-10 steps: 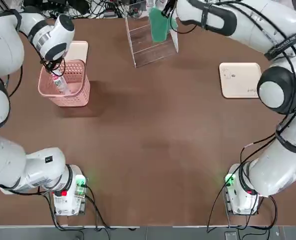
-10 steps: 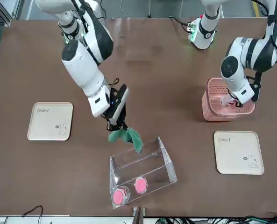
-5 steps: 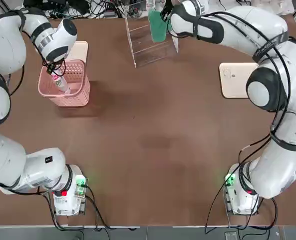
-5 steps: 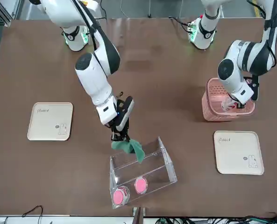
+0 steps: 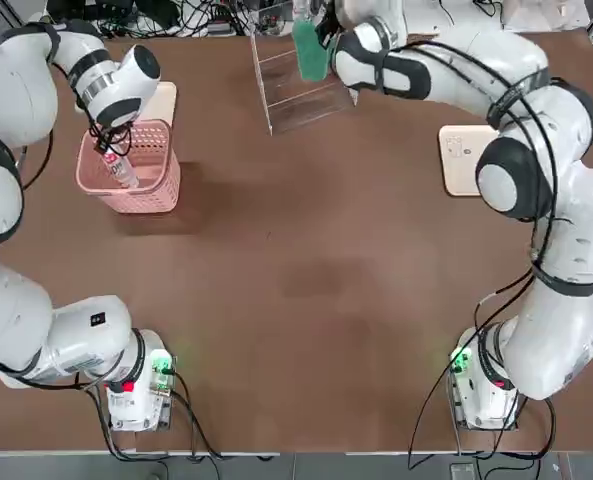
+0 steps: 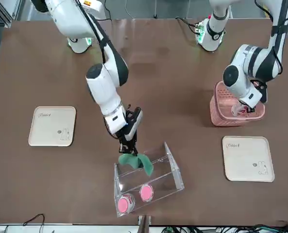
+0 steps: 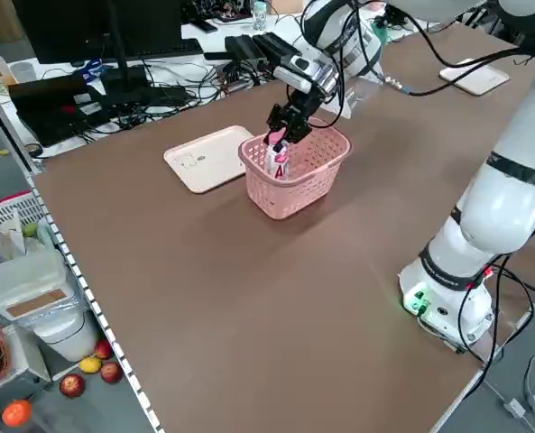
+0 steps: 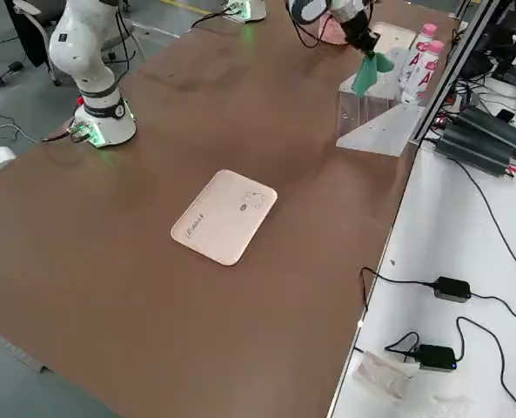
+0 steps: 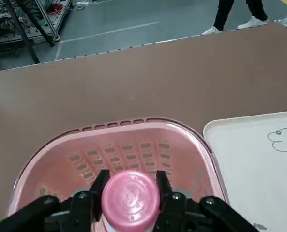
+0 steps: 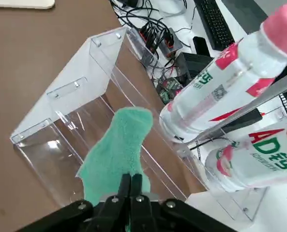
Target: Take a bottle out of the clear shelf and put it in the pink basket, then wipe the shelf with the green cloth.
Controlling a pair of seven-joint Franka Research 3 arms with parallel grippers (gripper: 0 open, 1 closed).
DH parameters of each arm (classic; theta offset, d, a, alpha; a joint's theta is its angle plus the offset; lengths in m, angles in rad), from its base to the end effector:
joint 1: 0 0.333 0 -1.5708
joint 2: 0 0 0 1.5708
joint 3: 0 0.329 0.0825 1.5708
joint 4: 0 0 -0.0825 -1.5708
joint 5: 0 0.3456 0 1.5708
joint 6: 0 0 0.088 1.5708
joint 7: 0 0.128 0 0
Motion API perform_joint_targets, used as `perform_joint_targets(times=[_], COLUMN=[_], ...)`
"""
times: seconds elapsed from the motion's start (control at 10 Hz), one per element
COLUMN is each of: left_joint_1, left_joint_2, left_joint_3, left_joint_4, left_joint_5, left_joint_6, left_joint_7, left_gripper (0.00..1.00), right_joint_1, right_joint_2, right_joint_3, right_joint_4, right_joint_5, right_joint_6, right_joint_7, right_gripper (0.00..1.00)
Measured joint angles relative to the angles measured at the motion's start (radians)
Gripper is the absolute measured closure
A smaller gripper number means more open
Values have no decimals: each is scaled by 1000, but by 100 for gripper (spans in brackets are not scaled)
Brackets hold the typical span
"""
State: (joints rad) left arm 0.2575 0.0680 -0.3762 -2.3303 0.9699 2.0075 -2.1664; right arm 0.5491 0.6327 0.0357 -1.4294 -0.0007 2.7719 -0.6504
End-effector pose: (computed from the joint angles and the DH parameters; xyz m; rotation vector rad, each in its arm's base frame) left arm 0.4616 0.0107 0.3289 -1.8286 -1.5953 -0.6988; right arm 0.6333 0.4108 0.4197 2.4089 1.6855 1.0904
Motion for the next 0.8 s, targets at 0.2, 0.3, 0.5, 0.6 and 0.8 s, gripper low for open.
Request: perform_joint_targets(times=[0.2,0.3,0.5,0.6,0.8], left_joint_1=[0,0,-1,-1,-14], left_joint_2=[0,0,0,0,0], left_joint_3=[-4,-5,-10,-15,-24], left_joint_4=[3,6,8,9,12], left_joint_5=[4,6,6,6,7], left_joint_6=[-13,-23,-42,-55,-116], left_joint_7=[-16,-19,-41,-46,-46], left_gripper=[52,51,43,34,19], right_joint_1=[8,8,12,19,29], right_joint_2=[23,32,58,75,104], right_joint_3=[-13,-18,-29,-42,-58], right_joint_4=[39,53,94,119,160], right_joint_5=[0,0,0,0,0], right_joint_6=[2,1,1,1,2], right_joint_7=[0,1,15,20,34], right_gripper=[97,97,97,97,97])
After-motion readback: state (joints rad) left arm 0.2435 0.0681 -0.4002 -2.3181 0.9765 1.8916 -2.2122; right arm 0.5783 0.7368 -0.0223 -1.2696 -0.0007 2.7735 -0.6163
